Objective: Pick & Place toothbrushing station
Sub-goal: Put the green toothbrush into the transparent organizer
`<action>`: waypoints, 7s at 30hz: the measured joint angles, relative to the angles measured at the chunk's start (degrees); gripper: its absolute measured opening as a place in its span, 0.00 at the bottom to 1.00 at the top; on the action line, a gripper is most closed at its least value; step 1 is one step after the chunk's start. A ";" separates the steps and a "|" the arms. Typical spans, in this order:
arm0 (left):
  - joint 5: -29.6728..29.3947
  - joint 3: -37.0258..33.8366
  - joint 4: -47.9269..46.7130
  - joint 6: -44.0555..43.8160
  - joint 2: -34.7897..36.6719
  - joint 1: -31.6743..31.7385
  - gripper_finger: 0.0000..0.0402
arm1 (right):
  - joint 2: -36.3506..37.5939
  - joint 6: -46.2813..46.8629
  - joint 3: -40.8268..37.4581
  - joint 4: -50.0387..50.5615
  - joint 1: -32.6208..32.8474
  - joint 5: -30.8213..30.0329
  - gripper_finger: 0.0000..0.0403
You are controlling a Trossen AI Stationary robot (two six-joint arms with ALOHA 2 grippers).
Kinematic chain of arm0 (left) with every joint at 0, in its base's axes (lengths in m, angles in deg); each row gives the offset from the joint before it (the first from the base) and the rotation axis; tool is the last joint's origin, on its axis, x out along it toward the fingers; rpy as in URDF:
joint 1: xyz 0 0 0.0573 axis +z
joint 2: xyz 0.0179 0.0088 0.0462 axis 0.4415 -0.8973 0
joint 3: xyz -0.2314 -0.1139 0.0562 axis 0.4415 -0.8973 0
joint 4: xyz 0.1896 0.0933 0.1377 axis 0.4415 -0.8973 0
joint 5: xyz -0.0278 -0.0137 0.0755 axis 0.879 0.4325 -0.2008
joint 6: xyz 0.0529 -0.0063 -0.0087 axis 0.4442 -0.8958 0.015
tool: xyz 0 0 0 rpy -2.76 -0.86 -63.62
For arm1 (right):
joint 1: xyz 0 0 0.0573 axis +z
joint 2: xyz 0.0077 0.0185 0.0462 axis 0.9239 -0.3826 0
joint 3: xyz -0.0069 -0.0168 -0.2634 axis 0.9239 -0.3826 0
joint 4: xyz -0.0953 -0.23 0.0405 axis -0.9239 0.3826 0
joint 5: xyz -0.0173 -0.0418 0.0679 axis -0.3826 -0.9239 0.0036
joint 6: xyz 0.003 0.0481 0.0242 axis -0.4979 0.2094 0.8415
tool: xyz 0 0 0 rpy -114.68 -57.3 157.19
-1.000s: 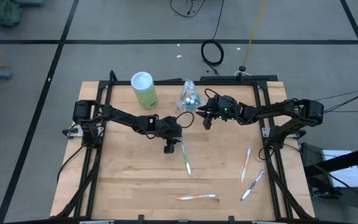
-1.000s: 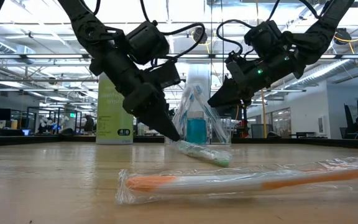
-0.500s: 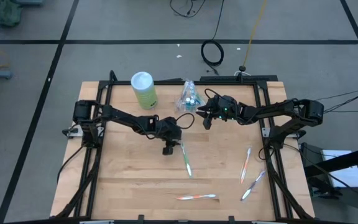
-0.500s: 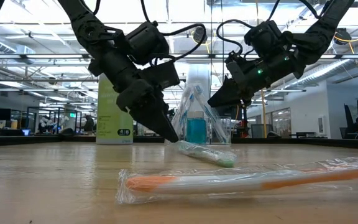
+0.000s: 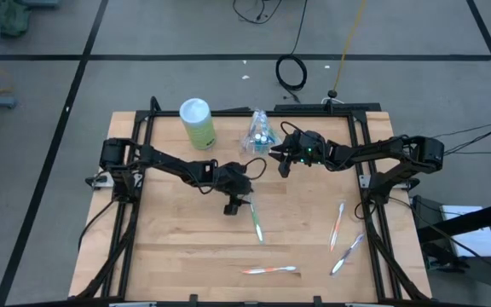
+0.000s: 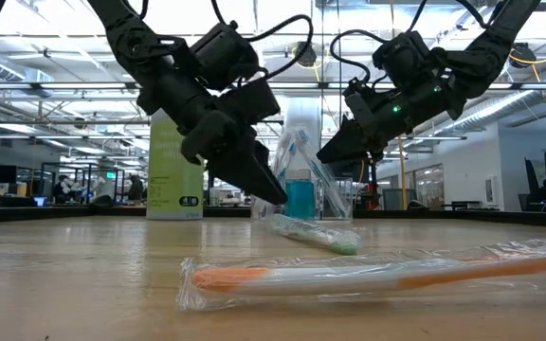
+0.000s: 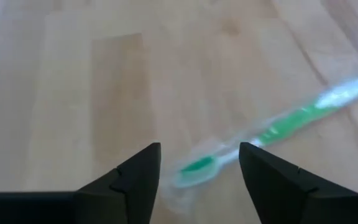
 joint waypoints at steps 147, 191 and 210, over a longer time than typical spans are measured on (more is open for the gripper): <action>-20.25 -0.02 13.89 27.31 10.64 -1.45 0.17 | -2.06 -5.58 1.02 -8.57 7.14 12.26 0.35; -24.79 0.02 14.05 24.46 10.67 -1.98 0.17 | -3.07 -12.48 0.98 -13.42 8.91 5.87 0.49; -19.77 0.02 27.00 14.57 10.67 -1.64 0.17 | -3.04 -10.17 0.98 -18.51 8.91 7.46 0.50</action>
